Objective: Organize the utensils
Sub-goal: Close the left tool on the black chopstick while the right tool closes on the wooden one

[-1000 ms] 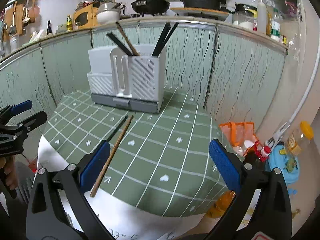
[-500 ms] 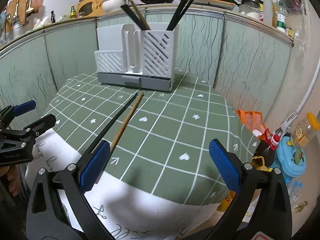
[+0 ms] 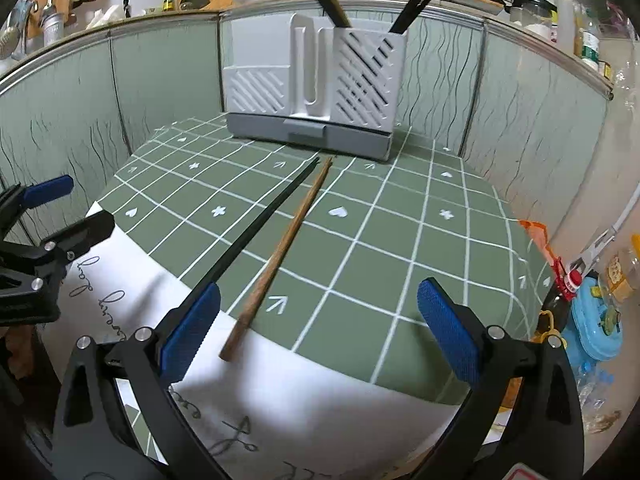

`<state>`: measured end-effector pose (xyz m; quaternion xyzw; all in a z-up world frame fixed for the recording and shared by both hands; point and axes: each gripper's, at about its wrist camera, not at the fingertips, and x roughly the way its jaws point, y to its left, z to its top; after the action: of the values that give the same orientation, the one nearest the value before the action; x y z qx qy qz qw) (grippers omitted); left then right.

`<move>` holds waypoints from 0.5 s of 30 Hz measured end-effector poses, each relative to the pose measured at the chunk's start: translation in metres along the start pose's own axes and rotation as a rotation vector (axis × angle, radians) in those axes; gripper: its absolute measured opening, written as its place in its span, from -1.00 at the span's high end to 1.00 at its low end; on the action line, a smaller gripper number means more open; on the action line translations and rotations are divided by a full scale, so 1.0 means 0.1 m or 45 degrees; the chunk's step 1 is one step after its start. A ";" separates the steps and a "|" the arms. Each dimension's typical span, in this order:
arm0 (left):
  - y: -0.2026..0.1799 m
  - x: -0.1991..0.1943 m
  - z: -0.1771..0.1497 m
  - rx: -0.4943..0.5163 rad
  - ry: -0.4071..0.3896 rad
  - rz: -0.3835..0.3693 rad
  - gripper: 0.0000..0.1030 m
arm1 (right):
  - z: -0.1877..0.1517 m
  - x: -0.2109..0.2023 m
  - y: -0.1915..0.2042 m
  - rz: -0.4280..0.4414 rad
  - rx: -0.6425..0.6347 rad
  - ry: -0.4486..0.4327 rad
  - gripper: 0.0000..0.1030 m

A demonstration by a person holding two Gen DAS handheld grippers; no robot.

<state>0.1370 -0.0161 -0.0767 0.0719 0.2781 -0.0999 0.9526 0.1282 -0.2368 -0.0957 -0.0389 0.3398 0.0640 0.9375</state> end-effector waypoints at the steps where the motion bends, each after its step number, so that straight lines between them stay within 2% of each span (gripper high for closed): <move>1: 0.03 -0.01 -0.02 -0.008 0.000 -0.005 -0.93 | 0.00 0.03 0.03 0.003 -0.005 0.006 -0.77; 3: 0.06 -0.01 -0.04 -0.006 0.001 0.013 -0.93 | 0.00 0.07 0.06 0.005 -0.005 0.014 -0.68; 9: 0.13 0.00 -0.07 -0.025 0.015 0.052 -0.93 | 0.01 0.23 0.17 0.000 0.003 0.048 -0.22; 12: 0.12 -0.01 -0.08 -0.011 0.006 0.091 -0.93 | 0.02 0.30 0.20 -0.011 0.026 0.060 0.06; 14: 0.11 0.00 -0.08 -0.002 0.005 0.086 -0.93 | 0.01 0.32 0.18 -0.012 0.057 0.064 0.29; 15: 0.10 0.00 -0.08 0.002 0.003 0.088 -0.93 | 0.00 0.34 0.16 -0.001 0.082 0.064 0.35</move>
<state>0.1349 -0.0047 -0.0824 0.0821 0.2764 -0.0671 0.9552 0.1520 -0.2177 -0.1177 -0.0104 0.3651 0.0516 0.9295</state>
